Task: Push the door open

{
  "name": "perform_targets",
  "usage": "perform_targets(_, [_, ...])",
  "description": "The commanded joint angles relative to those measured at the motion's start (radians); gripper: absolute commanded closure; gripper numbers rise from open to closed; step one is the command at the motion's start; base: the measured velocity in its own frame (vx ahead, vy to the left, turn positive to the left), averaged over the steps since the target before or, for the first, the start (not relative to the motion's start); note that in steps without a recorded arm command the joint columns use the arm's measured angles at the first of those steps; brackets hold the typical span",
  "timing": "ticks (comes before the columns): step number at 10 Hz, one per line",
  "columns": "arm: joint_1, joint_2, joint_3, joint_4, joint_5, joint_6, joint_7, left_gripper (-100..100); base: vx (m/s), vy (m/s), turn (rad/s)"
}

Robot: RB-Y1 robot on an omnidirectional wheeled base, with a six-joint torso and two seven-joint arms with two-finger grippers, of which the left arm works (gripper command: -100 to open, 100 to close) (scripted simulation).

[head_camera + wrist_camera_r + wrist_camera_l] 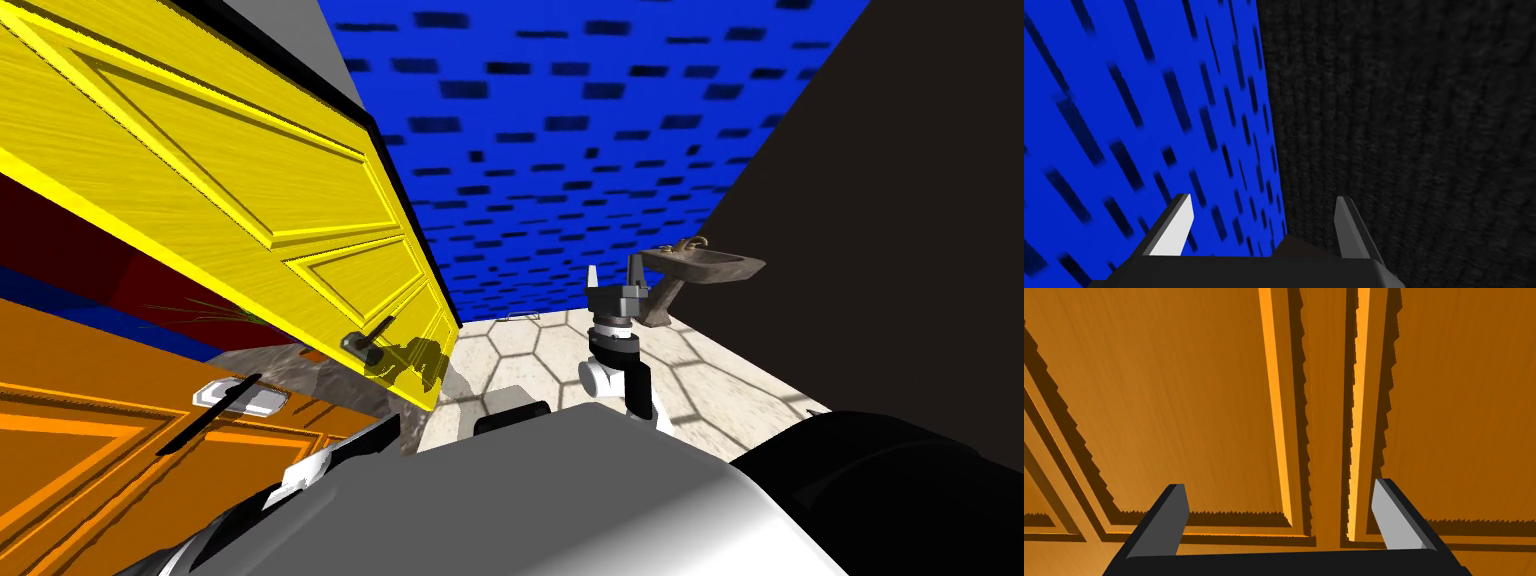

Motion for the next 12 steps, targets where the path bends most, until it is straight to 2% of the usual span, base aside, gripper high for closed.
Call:
perform_targets(1, [0.006,0.004,-0.014,0.005,0.005,-0.012,-0.007,-100,-0.191,-0.012,0.066])
perform_targets(6, [0.024,0.021,-0.064,0.037,0.026,-0.064,-0.037,-100,-0.198,0.032,0.076])
perform_targets(12, [0.025,0.038,-0.107,0.105,0.064,-0.162,-0.094,-100,-0.175,0.114,0.072])
